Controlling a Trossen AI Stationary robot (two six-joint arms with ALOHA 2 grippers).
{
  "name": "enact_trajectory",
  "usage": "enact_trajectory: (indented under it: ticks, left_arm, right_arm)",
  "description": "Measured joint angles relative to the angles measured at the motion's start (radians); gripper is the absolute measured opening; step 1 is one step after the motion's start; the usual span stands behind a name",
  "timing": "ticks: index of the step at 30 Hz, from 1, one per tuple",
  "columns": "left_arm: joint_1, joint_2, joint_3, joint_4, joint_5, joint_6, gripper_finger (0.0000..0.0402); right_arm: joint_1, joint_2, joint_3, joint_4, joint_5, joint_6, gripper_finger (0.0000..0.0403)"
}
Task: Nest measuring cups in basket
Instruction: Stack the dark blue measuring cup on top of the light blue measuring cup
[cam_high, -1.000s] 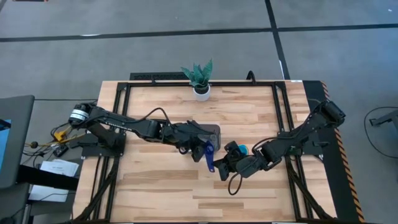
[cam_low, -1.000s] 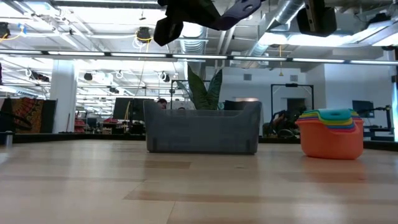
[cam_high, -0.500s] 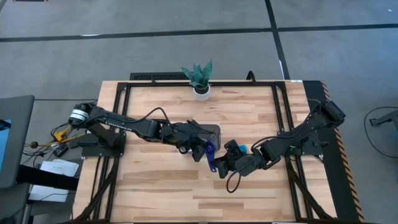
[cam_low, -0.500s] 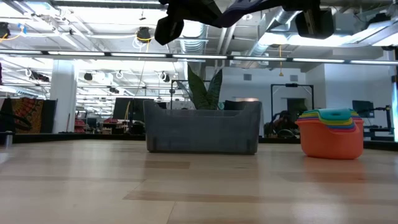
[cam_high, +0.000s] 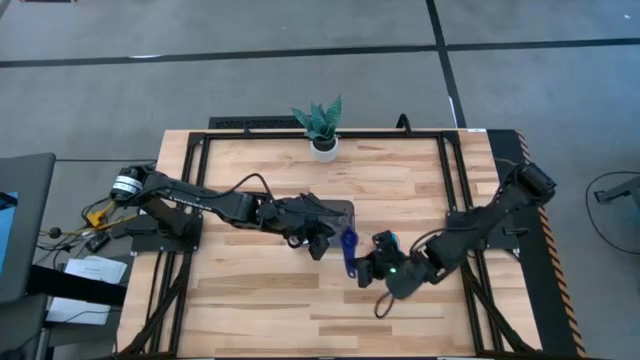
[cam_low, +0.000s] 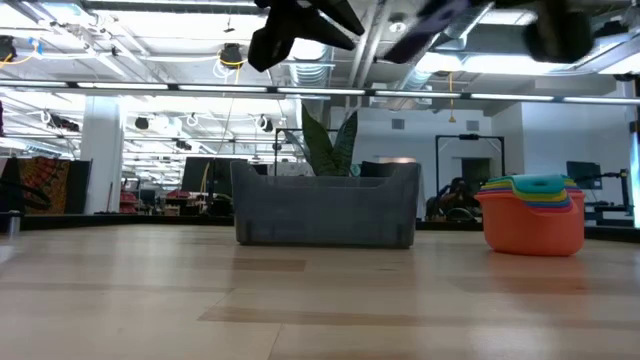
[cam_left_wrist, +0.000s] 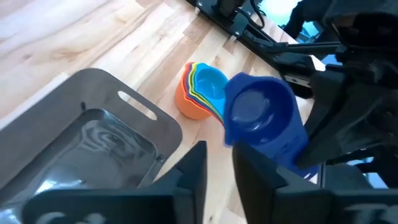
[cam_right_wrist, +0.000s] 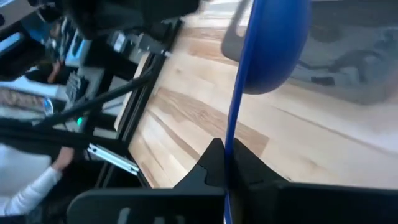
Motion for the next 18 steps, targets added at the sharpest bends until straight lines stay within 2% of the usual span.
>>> enact_trajectory:
  ticks: [8,13,18]
  left_arm:
    - [0.033,0.0,0.0,0.014,0.004,0.05,0.0131]
    - [0.059,0.003,0.0,0.059,0.08,0.154,0.0138]
    - [0.061,0.023,0.0,0.076,0.09,0.242,0.0134]
  right_arm:
    - [0.176,-0.01,-0.111,0.019,0.224,0.271,0.0006]
    - [0.27,-0.01,-0.163,0.023,0.359,0.384,0.0006]
    - [0.356,-0.01,-0.242,0.023,0.482,0.531,0.0005]
